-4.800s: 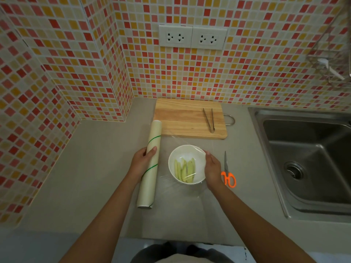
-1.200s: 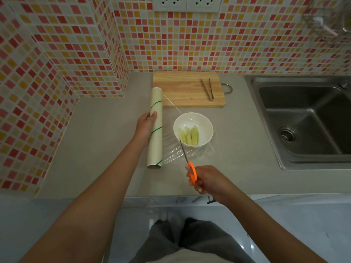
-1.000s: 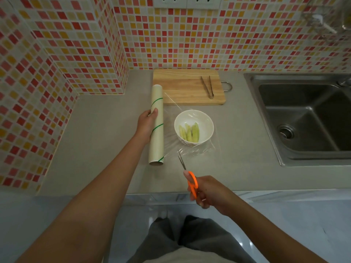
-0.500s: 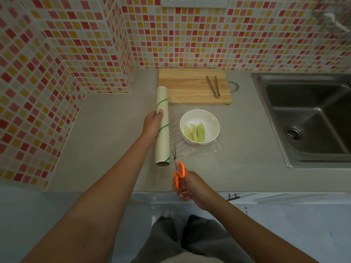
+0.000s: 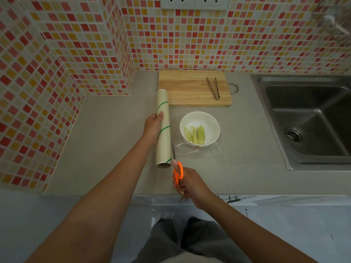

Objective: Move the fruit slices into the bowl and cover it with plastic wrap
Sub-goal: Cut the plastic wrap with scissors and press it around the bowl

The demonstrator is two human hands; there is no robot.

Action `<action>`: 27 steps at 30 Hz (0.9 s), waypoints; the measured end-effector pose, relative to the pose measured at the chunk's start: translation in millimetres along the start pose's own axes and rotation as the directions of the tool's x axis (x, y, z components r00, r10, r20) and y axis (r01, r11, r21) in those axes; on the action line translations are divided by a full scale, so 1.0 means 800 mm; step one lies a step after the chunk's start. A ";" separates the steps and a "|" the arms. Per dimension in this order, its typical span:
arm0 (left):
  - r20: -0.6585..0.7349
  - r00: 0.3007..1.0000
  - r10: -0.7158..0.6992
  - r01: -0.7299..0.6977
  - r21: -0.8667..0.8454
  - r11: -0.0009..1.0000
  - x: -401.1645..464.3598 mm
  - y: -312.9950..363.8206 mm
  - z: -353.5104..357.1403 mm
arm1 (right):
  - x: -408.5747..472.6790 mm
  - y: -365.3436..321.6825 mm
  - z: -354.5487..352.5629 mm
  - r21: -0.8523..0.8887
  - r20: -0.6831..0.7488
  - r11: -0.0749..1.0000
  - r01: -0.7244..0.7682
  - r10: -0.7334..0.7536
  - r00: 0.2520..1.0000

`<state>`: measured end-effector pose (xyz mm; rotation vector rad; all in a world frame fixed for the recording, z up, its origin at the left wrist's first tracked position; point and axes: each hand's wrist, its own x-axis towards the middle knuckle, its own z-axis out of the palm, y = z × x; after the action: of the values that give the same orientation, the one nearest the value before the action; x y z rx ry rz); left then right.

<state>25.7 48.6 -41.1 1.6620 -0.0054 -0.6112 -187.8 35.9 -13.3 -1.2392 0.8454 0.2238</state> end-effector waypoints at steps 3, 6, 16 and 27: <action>0.005 1.000 0.001 -0.001 0.003 1.000 -0.002 -0.001 0.002 | 0.009 -0.011 0.000 0.039 -0.020 0.997 -0.065 0.066 0.998; 0.010 1.000 -0.005 0.005 -0.026 1.000 -0.004 -0.001 0.004 | 0.018 -0.019 -0.002 0.045 -0.024 0.999 -0.030 0.031 0.999; 0.022 1.000 -0.005 0.006 -0.025 1.000 -0.007 0.005 0.003 | 0.037 -0.026 -0.007 0.029 -0.015 0.989 0.148 -0.147 0.989; 0.025 1.000 0.009 -0.009 -0.033 0.999 -0.020 0.009 0.007 | 0.066 -0.047 -0.010 0.099 -0.020 0.981 0.167 -0.166 0.986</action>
<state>12.6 47.3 -28.4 1.6212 -0.0206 -0.6221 -133.3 0.9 -21.8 -1.2102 0.7497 0.0387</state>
